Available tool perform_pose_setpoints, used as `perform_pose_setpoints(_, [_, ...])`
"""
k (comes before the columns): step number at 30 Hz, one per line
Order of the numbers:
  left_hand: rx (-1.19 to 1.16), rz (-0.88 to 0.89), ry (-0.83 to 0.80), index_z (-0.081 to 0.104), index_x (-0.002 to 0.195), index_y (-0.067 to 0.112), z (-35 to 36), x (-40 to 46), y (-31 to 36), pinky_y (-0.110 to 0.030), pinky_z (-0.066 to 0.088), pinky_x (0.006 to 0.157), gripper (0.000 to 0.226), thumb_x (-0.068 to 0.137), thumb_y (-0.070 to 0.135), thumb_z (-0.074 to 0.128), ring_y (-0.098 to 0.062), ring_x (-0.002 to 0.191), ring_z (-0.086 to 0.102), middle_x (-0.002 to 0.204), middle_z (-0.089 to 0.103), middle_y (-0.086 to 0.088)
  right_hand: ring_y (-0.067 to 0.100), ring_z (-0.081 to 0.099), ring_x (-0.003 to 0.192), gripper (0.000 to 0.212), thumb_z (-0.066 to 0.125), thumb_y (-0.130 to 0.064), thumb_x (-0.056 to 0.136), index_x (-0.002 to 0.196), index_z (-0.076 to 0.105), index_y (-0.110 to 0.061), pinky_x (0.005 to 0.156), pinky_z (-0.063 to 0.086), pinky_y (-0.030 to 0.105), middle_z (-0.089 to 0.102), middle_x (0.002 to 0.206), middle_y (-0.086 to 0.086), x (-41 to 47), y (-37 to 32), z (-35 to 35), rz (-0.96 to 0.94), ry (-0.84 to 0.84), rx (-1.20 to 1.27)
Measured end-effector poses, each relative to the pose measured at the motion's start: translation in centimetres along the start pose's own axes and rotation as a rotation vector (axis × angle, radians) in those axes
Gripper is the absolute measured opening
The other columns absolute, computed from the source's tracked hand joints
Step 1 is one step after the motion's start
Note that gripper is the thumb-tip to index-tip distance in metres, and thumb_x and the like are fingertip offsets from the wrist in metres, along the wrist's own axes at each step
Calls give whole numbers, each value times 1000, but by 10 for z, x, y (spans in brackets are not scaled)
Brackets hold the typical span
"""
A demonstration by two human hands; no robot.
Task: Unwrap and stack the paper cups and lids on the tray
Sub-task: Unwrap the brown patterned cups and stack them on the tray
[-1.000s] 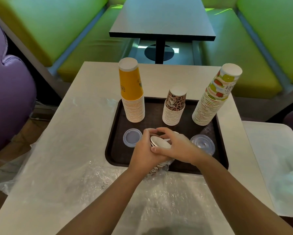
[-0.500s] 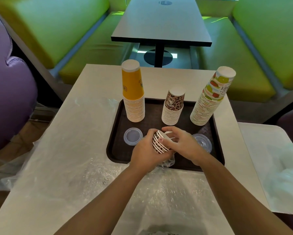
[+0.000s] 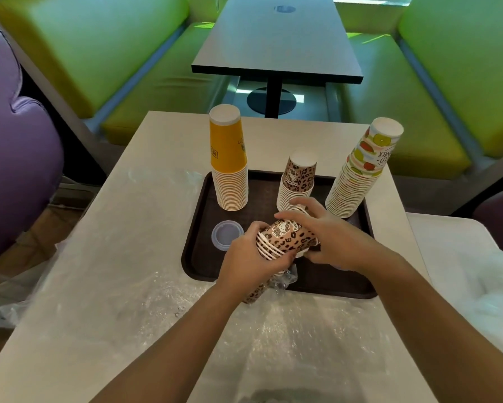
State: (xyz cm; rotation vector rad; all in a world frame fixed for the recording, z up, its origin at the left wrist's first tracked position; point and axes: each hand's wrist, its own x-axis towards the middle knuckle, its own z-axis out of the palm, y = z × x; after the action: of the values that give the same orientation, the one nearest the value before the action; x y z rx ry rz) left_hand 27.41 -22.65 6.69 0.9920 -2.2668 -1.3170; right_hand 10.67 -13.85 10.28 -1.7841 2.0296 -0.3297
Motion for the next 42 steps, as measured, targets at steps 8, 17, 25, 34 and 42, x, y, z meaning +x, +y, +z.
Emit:
perform_pose_setpoints(8, [-56,-5,73,42,122,32,-5,11,9,-4,45,70,65,69,45,78,6,87,51,98,48,24,26,43,121,81,85,-24,64,133,44,-16,95,41,35,50,131,7,44,9,-20,69,617,116])
perform_pose_setpoints(17, [-46,-55,67,39,125,29,-2,24,10,3,41,63,72,67,46,79,5,84,49,100,45,18,27,52,121,80,81,-31,71,132,35,-7,92,43,30,54,132,11,93,38,-27,361,767,461])
perform_pose_setpoints(25, [-25,-104,55,38,113,30,2,33,2,5,38,63,69,63,47,82,3,86,49,95,45,23,29,53,118,76,81,-28,71,129,37,-6,87,44,29,56,127,13,106,59,9,465,621,439])
perform_pose_setpoints(34, [-3,-125,40,36,109,32,-1,34,0,5,36,60,70,60,48,83,9,83,46,90,41,28,23,40,132,88,80,-28,73,142,28,-11,104,36,30,42,143,9,95,51,15,455,745,519])
perform_pose_setpoints(42, [59,-85,11,45,116,22,5,31,-5,-5,42,59,74,59,49,83,-3,91,57,101,58,13,1,50,115,63,70,-36,81,136,40,-31,93,45,20,51,130,-11,37,1,27,152,135,602])
